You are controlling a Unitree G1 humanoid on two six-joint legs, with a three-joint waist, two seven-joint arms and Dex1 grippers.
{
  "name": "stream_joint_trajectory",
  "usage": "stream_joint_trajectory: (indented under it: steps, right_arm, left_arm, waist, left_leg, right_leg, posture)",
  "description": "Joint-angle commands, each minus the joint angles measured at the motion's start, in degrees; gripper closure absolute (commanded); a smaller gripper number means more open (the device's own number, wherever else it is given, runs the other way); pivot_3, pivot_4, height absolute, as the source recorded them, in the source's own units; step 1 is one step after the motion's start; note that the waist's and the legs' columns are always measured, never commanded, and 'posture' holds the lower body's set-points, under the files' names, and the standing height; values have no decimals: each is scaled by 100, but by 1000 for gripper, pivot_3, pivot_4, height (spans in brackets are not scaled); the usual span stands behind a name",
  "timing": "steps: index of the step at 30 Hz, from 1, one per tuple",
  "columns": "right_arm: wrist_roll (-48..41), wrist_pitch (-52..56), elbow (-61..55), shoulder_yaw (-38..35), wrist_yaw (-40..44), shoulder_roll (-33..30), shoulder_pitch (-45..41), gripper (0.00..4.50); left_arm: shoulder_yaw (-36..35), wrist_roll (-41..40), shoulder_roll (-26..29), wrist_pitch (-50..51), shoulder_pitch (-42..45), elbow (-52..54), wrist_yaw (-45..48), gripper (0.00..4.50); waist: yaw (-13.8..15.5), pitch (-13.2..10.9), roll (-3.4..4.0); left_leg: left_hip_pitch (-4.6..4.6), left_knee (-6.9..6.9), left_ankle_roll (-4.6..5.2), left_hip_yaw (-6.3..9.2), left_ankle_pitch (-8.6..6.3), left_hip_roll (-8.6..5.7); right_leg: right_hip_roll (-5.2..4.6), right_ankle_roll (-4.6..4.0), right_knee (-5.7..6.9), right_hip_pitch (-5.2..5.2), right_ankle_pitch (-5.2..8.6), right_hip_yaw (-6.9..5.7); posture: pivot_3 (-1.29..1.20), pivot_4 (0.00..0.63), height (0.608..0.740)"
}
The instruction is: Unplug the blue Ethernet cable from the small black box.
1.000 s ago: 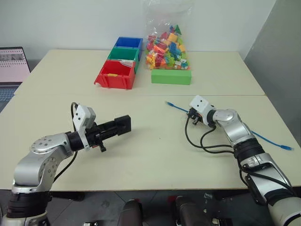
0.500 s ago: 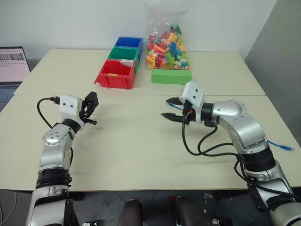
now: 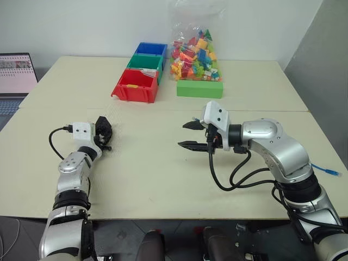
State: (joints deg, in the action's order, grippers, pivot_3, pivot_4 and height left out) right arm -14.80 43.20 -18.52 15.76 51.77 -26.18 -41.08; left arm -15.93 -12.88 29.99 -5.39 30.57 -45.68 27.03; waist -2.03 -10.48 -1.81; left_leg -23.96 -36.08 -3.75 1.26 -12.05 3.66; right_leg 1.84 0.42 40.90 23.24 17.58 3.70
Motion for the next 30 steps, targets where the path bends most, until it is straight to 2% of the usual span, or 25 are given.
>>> stream_joint_trajectory:
  steps: [1, 6, 11, 16, 21, 24, 30]
  right_arm:
    - [-90, -21, -170, -32, -58, -19, -28, 1645]
    - [-83, -52, -169, -42, -131, -26, 25, 1645]
    - [-52, -157, -188, -191, -207, -209, 379, 1645]
    - [-154, -525, -169, -629, -162, -512, 873, 1645]
    - [-555, -905, 219, -1377, 381, -1091, 1088, 1645]
    - [-773, -846, 415, -1580, 619, -1352, 1020, 1645]
    - [-898, -837, 527, -1588, 722, -1457, 931, 1645]
  left_arm:
    - [-71, -43, 57, 9, -110, 261, 31, 1467]
    - [-175, -137, 196, 585, -668, 1234, -76, 368]
    - [-189, -260, 654, 1804, -1586, 2923, 113, 368]
    - [-563, -744, 1377, 2571, -2599, 4646, 814, 368]
    - [-1199, -1472, 2268, 3349, -2859, 5345, 1784, 368]
    - [-1400, -1699, 2671, 3632, -2816, 5449, 2132, 368]
    - [-1469, -1862, 2824, 3810, -2670, 5465, 2388, 368]
  waist:
    - [0, 0, 0]
    - [-29, 0, 0]
    - [-65, 4, -6]
    - [-87, 3, -6]
    - [-59, -1, -4]
    - [-62, -6, -6]
    - [-125, -13, 5]
  left_leg:
    - [1, 0, 0, -1, 0, 0]
    - [2, 1, 0, -1, 0, 2]
    - [3, 3, 0, 2, 0, 4]
    - [3, 5, -1, 1, 0, 3]
    - [4, 5, -1, 6, 0, 3]
    - [6, 5, 0, 1, 0, 2]
    - [11, 10, 0, -8, 0, 7]
  right_leg:
    - [0, 0, 0, 0, 0, 1]
    - [0, 0, 1, 0, 0, 3]
    - [0, 0, 1, -1, 1, 5]
    - [-6, 4, -2, 0, 4, 11]
    - [-5, 24, -5, -2, 17, 13]
    - [-3, 23, -6, -1, 18, 8]
    - [1, 19, -4, 4, 21, 17]
  posture:
    - [0, 150, 740]
    - [0, 150, 740]
    - [0, 150, 740]
    - [0, 150, 740]
    - [0, 150, 740]
    - [0, 150, 740]
    - [0, 150, 740]
